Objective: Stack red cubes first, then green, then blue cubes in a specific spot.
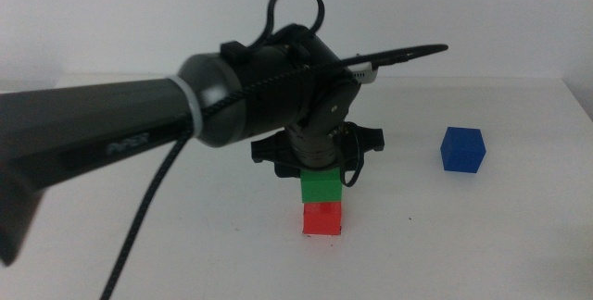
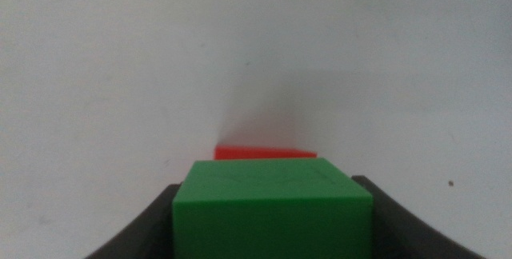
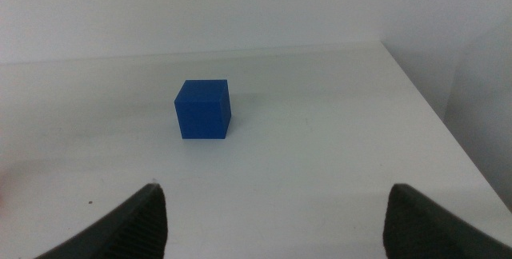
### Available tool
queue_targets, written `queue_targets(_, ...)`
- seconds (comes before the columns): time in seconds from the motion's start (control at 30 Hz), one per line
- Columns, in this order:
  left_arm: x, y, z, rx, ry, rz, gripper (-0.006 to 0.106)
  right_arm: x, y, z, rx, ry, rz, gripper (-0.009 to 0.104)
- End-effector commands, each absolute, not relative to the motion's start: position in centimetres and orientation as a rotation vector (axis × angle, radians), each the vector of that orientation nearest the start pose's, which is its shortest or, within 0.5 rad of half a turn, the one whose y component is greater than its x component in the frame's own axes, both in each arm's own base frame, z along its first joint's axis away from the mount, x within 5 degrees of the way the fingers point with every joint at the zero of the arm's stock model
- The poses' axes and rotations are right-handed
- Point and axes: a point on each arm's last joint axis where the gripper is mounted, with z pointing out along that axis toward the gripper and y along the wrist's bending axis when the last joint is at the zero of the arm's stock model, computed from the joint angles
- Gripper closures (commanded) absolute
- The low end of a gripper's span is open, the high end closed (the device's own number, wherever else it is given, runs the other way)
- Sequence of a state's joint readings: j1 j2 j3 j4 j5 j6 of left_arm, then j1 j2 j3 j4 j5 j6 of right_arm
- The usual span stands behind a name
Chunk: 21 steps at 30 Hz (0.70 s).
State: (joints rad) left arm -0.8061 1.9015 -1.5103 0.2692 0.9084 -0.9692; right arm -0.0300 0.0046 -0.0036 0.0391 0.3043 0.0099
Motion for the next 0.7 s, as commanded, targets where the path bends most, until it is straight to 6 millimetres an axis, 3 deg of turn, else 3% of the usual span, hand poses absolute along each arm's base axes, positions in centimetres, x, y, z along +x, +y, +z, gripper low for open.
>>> queue_targets(0.0, 29.9, -28.6, 23.9, -0.035, 2.704, -0.214, 0.084, 5.5, -0.1, 18.7, 0.061, 1.775, 0.013, 0.007)
queue_targets(0.43, 30.5, -28.6, 21.2, -0.051, 2.784, -0.174, 0.083, 5.5, -0.1, 18.7, 0.061, 1.775, 0.013, 0.007)
queue_targets(0.53, 30.6, -28.7, 20.7, -0.026, 2.8, -0.17, 0.077, 5.5, -0.1, 18.7, 0.061, 1.775, 0.013, 0.007)
queue_targets(0.67, 30.6, -28.7, 20.6, 0.007, 2.801, -0.163, 0.059, 5.5, -0.1, 18.7, 0.061, 1.775, 0.013, 0.007)
